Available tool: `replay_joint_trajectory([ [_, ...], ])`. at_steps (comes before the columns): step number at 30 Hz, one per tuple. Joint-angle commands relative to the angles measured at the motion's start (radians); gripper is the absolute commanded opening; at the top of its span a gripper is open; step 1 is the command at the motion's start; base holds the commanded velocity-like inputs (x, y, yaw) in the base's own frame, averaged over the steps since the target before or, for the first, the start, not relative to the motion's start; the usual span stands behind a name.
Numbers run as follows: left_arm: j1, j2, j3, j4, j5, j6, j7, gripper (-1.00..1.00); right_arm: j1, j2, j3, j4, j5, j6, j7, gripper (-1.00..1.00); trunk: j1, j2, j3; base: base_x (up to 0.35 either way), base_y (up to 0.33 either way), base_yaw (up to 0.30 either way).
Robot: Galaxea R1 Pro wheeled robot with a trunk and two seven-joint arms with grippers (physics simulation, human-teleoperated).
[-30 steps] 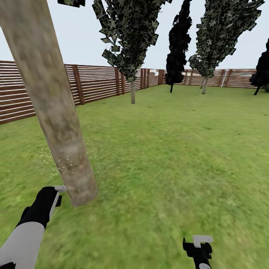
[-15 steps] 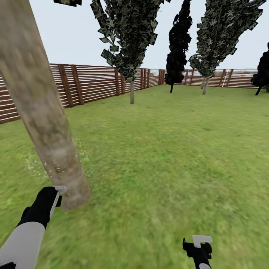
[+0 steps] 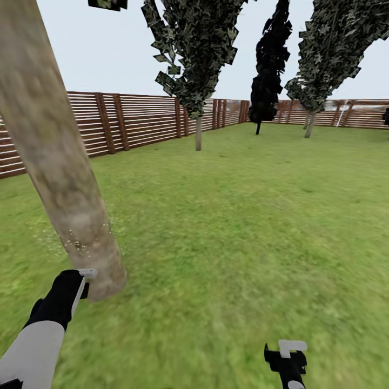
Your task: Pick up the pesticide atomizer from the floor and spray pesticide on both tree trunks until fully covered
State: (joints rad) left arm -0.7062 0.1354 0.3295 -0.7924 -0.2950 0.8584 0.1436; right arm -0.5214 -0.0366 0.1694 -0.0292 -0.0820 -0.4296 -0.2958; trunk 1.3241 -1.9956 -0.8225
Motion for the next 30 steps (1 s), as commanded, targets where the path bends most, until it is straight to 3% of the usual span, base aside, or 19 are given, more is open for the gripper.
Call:
replay_joint_trajectory([
  [1, -0.001, 0.0, 0.0, -0.001, 0.004, 0.004, 0.005, -1.0, 0.0, 0.0, 0.009, 0.0, -0.009, -0.002, -0.002, 1.0, 0.0, 0.0, -0.001, 0.0, -0.27, 0.203],
  [11, -0.001, 0.0, 0.001, -0.001, 0.004, 0.004, 0.005, -1.0, 0.0, 0.001, 0.009, 0.0, -0.009, -0.002, -0.002, 1.0, 0.0, 0.0, -0.001, 0.1, -0.271, 0.028],
  [21, -0.001, 0.0, 0.001, -0.002, 0.005, 0.003, 0.005, -1.0, 0.0, 0.001, 0.009, 0.0, -0.009, -0.002, -0.002, 1.0, 0.0, 0.0, -0.001, 0.094, -0.271, 0.251],
  [30, -0.001, 0.0, 0.002, -0.006, 0.005, 0.002, 0.007, -1.0, 0.0, 0.001, 0.009, 0.0, -0.009, -0.002, -0.002, 1.0, 0.0, 0.0, -0.001, 0.096, -0.271, 0.028],
])
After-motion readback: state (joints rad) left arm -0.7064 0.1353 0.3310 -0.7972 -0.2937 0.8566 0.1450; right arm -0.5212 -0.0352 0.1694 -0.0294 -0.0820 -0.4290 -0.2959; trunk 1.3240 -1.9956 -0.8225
